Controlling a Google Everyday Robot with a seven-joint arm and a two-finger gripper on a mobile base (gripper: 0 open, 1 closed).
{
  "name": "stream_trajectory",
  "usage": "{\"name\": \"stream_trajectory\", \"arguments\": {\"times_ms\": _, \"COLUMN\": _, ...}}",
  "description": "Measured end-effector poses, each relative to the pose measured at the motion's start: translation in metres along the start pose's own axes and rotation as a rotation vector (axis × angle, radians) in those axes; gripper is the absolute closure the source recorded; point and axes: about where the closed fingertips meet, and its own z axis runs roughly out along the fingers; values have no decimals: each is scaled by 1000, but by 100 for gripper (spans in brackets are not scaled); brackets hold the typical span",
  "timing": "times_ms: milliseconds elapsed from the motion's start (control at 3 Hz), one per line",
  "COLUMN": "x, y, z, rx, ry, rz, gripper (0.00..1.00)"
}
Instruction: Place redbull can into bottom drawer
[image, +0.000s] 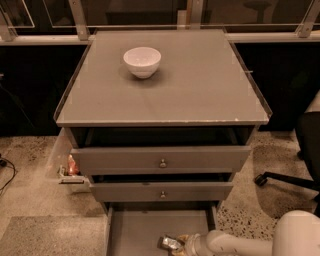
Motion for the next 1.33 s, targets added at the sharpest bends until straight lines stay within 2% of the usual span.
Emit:
{"name": "stream_trajectory", "arguments": {"times_ms": 333, "x": 4, "y": 3, "z": 18, "rx": -27, "ry": 14, "rz": 7, "gripper": 100}}
{"name": "stream_trajectory", "arguments": {"times_ms": 667, "x": 4, "y": 3, "z": 20, "rx": -28, "ry": 14, "rz": 7, "gripper": 83}}
{"name": "stream_trajectory", "arguments": {"times_ms": 1333, "x": 4, "y": 3, "z": 20, "rx": -29, "ry": 14, "rz": 7, "gripper": 36}}
